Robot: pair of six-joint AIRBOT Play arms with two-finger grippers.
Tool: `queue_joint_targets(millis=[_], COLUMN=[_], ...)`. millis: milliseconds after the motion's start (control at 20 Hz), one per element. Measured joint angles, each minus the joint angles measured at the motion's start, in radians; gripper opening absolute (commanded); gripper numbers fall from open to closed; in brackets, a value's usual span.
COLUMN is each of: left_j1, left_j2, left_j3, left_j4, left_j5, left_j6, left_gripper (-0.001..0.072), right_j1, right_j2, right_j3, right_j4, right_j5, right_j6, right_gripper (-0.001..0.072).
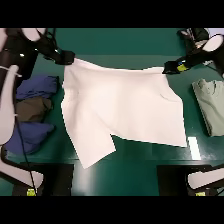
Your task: Fold the shirts.
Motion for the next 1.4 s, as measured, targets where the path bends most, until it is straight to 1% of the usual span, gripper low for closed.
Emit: queue_joint_targets(millis=[50,100,150,200,250,350,500,600,750,900,1000,1150,1250,1400], left_j1=[0.0,0.0,0.0,0.0,0.002,0.016,0.051,0.068,0.079,0.084,0.085,0.085,0.085,0.085], left_j2=[-0.033,-0.058,-0.075,-0.09,-0.097,-0.101,-0.044,0.028,0.177,0.349,0.456,0.584,0.633,0.665], left_j3=[0.0,0.0,0.0,0.001,0.01,0.042,0.061,0.023,-0.14,-0.418,-0.625,-0.914,-1.052,-1.191], left_j4=[0.001,0.0,0.0,0.0,0.0,0.002,0.011,0.012,0.015,0.015,-0.01,-0.077,-0.124,-0.188], left_j5=[0.019,0.045,0.06,0.068,0.066,0.008,-0.109,-0.171,-0.219,-0.227,-0.213,-0.125,-0.05,0.056], left_j6=[0.0,-0.001,0.0,-0.001,-0.001,-0.005,-0.024,-0.031,-0.034,-0.043,-0.056,-0.081,-0.102,-0.12], left_gripper=[0.05,0.0504,0.0504,0.0503,0.0503,0.0503,0.0504,0.0504,0.0504,0.0505,0.0504,0.0504,0.0504,0.0504], right_j1=[0.004,0.006,0.009,0.011,0.01,-0.001,-0.042,-0.077,-0.128,-0.18,-0.213,-0.257,-0.275,-0.287], right_j2=[-0.034,-0.063,-0.089,-0.11,-0.122,-0.133,-0.096,-0.034,0.1,0.251,0.339,0.442,0.495,0.56], right_j3=[0.019,0.04,0.064,0.085,0.106,0.145,0.154,0.103,-0.046,-0.238,-0.355,-0.491,-0.558,-0.626], right_j4=[-0.003,-0.003,-0.002,-0.004,-0.005,-0.004,-0.005,-0.005,-0.005,0.02,0.078,0.163,0.203,0.235], right_j5=[-0.01,-0.02,-0.024,-0.024,-0.026,-0.003,0.077,0.113,0.14,0.15,0.154,0.155,0.155,0.154], right_j6=[0.0,0.001,0.002,0.002,0.002,0.002,0.002,-0.001,-0.019,-0.042,-0.065,-0.089,-0.1,-0.107], right_gripper=[0.0016,0.0063,0.0365,0.048,0.0478,0.0436,0.0436,0.0436,0.0436,0.0437,0.0437,0.0437,0.0437,0.0437])
